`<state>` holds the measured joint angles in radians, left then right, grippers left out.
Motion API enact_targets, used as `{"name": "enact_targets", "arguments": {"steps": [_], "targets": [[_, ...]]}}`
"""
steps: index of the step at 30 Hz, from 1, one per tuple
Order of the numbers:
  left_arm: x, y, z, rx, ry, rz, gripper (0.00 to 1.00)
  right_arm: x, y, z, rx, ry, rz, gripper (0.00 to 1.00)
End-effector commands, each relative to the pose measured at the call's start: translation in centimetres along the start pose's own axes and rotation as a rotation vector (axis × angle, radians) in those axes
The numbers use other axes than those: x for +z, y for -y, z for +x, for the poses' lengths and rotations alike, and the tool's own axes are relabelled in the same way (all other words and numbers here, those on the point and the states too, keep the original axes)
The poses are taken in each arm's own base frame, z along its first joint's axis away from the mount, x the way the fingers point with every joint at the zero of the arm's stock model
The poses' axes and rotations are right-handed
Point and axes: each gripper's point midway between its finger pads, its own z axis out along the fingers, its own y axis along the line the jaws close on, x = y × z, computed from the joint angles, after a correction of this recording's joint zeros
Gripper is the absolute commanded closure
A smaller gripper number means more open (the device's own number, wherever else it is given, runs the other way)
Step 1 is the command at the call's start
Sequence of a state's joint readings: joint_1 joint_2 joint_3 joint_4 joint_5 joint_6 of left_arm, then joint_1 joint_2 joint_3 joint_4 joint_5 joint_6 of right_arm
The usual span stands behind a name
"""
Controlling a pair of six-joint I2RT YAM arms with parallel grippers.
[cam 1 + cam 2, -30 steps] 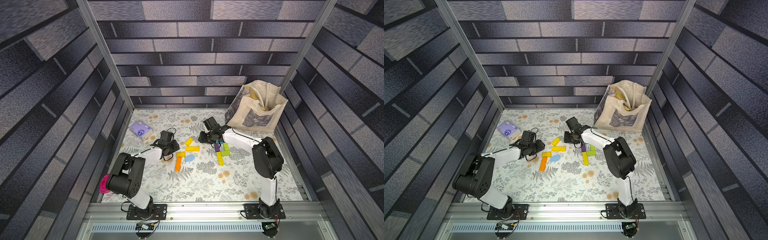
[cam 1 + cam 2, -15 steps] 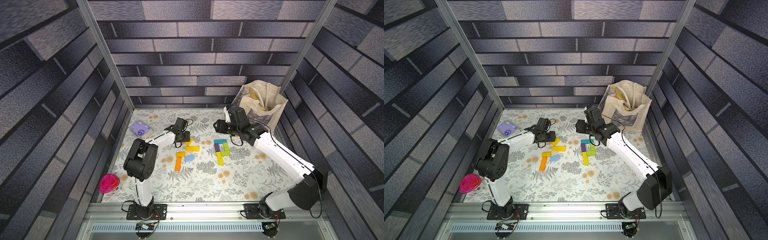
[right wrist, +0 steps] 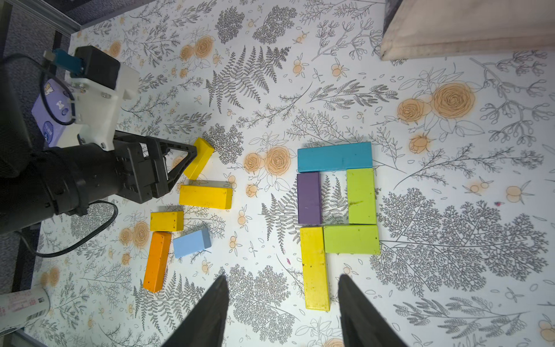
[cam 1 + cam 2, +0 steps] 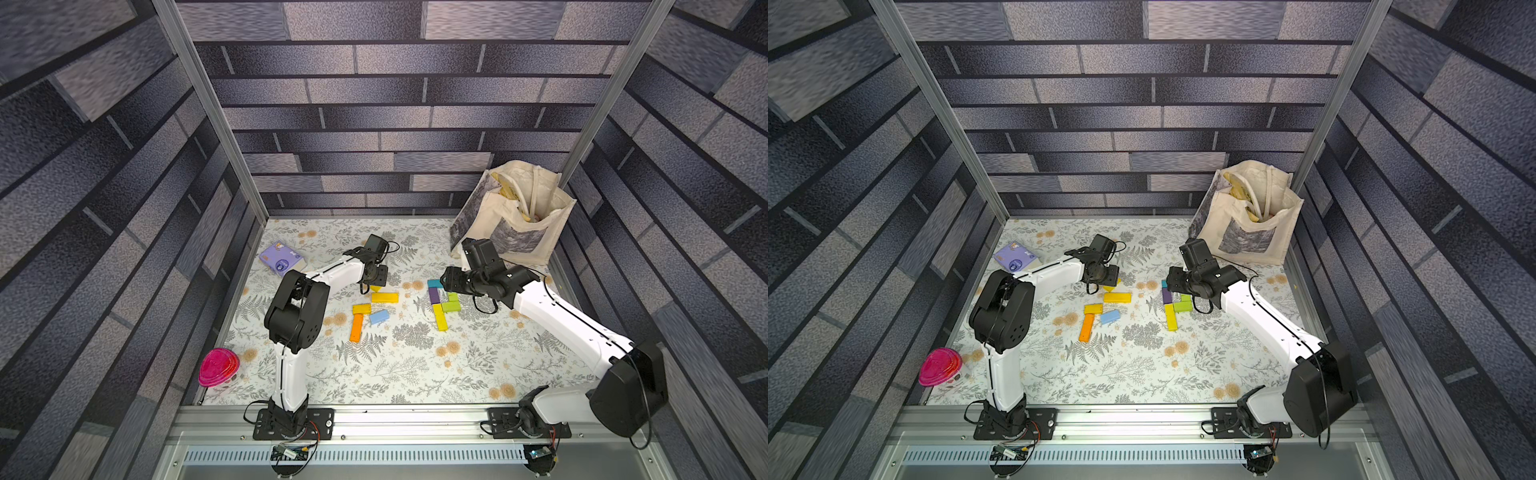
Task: Assemble the letter p with building blocks
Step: Pick up the building block from the center of the board.
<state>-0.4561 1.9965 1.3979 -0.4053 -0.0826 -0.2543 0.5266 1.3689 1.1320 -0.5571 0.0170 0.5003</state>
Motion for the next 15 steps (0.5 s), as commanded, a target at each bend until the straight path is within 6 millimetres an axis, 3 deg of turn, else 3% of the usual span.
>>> {"name": "enact_targets", "arguments": {"steps": [1, 9, 15], "targets": [[0.0, 0.1, 0.1, 0.042, -0.016, 0.018, 0.36, -0.7, 0.1, 0.1, 0.019, 0.011, -0.014, 0.39], [1.4, 1.3, 1.7, 0.084, -0.072, 0.086, 0.34, 0.0, 0.1, 0.4, 0.031, -0.003, -0.021, 0.39], [2.3, 1.1, 2.7, 0.083, -0.124, 0.075, 0.35, 0.4, 0.4, 0.7, 0.029, -0.013, -0.011, 0.39]]}}
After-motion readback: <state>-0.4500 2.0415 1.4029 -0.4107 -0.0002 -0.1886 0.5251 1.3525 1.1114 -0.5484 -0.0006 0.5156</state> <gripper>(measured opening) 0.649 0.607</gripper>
